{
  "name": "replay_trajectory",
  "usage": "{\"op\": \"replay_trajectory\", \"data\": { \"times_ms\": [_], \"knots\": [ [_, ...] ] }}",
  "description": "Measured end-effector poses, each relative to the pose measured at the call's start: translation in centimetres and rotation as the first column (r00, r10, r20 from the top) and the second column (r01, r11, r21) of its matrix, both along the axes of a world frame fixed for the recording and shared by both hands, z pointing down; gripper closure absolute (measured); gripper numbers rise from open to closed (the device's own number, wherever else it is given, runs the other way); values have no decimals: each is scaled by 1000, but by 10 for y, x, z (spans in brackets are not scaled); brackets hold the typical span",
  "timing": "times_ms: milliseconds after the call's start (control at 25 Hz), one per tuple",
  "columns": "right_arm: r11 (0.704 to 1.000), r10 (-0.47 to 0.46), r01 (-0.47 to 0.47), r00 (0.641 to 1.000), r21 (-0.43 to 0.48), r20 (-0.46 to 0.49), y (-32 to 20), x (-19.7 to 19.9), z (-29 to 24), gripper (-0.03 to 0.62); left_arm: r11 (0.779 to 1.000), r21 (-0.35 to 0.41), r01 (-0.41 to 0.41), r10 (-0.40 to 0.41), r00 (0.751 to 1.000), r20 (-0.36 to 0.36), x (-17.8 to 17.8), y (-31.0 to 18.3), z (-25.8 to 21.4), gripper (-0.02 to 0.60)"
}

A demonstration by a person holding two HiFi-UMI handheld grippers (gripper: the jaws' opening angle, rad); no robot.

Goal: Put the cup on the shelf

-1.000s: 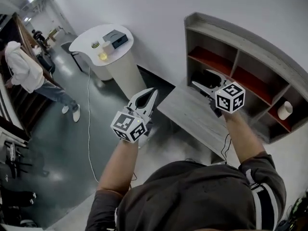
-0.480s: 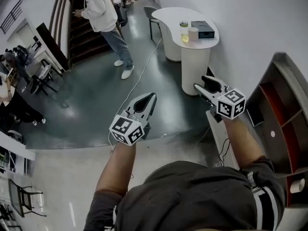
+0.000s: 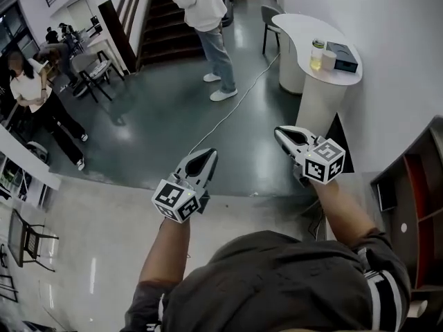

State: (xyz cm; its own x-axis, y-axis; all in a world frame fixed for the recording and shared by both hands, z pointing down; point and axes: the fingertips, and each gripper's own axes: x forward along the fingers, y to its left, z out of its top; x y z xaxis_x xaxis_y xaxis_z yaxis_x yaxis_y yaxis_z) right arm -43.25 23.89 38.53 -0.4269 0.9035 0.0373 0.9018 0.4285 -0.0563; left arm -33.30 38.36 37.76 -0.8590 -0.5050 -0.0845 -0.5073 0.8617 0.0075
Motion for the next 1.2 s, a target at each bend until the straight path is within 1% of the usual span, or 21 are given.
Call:
{"op": "replay_trajectory", "data": {
  "times_ms": [40,160,400,600,800,1200],
  "knots": [
    [1000,-6,6,1000,-2,-5,4,2,3,603,1000,6,9,-8,1000,-4,1,6,2,580],
    [1000,-8,8,1000,0,-19,8,8,11,603,999,27,23,-22,1000,-14,4,20,5,581],
    [998,57,-57,998,20,-14,-15,9,12,603,998,61,4,-2,1000,-26,3,26,6,580],
    [994,109,-109,994,17,-22,-39,2,12,603,997,71,-35,37,999,-31,-10,10,6,580],
    [992,128,-128,991,14,-25,-51,-3,14,603,995,67,-68,70,997,-25,-19,-5,5,580],
    [991,127,-127,992,42,-10,-52,-5,15,605,995,71,-76,78,997,-25,-21,-9,6,580]
  ]
}}
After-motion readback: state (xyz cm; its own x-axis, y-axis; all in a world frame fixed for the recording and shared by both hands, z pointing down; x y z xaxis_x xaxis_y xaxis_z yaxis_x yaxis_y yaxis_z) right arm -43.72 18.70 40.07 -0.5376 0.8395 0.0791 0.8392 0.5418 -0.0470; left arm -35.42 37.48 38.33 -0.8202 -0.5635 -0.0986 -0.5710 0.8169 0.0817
